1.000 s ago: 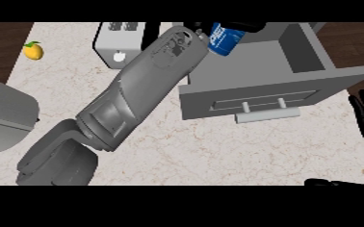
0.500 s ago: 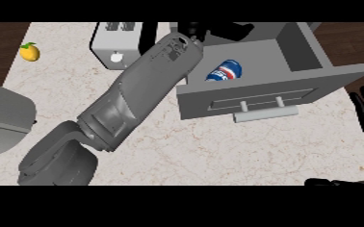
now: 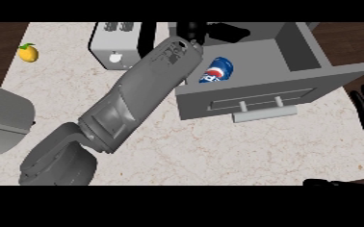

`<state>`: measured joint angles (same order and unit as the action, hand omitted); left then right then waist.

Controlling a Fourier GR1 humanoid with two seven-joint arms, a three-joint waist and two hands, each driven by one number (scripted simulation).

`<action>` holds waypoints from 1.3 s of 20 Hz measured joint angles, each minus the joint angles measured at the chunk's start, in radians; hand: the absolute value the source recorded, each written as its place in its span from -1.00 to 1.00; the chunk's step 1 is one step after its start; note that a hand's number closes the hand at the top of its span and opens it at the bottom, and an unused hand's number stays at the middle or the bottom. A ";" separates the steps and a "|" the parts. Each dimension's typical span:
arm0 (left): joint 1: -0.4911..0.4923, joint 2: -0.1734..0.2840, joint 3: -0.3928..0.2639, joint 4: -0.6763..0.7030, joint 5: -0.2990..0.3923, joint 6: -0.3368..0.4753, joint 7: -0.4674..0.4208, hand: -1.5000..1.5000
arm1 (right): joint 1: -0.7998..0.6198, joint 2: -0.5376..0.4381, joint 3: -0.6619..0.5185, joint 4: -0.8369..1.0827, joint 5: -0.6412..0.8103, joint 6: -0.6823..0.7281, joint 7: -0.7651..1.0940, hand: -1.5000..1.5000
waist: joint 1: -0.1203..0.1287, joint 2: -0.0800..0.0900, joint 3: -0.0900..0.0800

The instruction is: Pick up the can, place it into the drawer and close the drawer

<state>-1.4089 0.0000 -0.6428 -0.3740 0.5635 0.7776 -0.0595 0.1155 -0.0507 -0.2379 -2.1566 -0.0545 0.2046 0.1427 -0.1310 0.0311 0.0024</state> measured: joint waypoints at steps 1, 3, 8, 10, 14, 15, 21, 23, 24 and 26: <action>-0.003 0.000 -0.003 -0.001 0.005 0.008 0.001 -1.00 | -0.002 -0.008 -0.002 -0.004 0.011 0.002 -0.008 -1.00 | -0.001 0.000 0.000; -0.001 0.000 0.000 -0.005 0.020 0.017 -0.006 -1.00 | -0.008 -0.026 -0.004 -0.022 0.050 -0.002 -0.019 -1.00 | 0.001 0.000 0.000; -0.016 0.000 0.017 -0.015 0.064 0.015 -0.011 -1.00 | -0.018 -0.075 0.007 -0.049 0.150 0.008 -0.065 -1.00 | 0.011 -0.002 -0.001; -0.016 0.000 0.022 -0.023 0.082 0.010 -0.017 -1.00 | -0.031 -0.090 0.018 -0.052 0.195 0.007 -0.077 -1.00 | 0.019 -0.003 -0.001; -0.015 0.000 0.038 -0.035 0.116 0.018 -0.048 -1.00 | -0.042 -0.112 0.064 -0.078 0.295 0.004 -0.090 -1.00 | 0.031 -0.005 -0.001; -0.012 0.000 0.041 -0.039 0.122 0.017 -0.058 -1.00 | -0.050 -0.120 0.074 -0.079 0.325 0.002 -0.092 -1.00 | 0.038 -0.006 -0.001; -0.023 0.000 0.037 -0.051 0.141 0.050 -0.078 -1.00 | -0.089 -0.171 0.151 -0.019 0.548 -0.023 -0.136 -1.00 | 0.069 -0.011 -0.002; -0.031 0.000 0.033 -0.056 0.144 0.059 -0.073 -1.00 | -0.102 -0.182 0.183 0.011 0.633 -0.042 -0.146 -1.00 | 0.078 -0.014 -0.002; -0.032 0.000 0.034 -0.058 0.143 0.060 -0.072 -1.00 | -0.110 -0.187 0.198 0.029 0.676 -0.052 -0.145 -1.00 | 0.086 -0.016 -0.002; -0.032 0.000 0.036 -0.061 0.143 0.050 -0.065 -1.00 | -0.135 -0.188 0.239 0.075 0.765 -0.077 -0.144 -1.00 | 0.099 -0.018 -0.002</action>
<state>-1.4407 0.0000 -0.6065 -0.4348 0.7070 0.8273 -0.1245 -0.0195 -0.2390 0.0014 -2.0814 0.7100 0.1271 -0.0014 -0.0316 0.0128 0.0005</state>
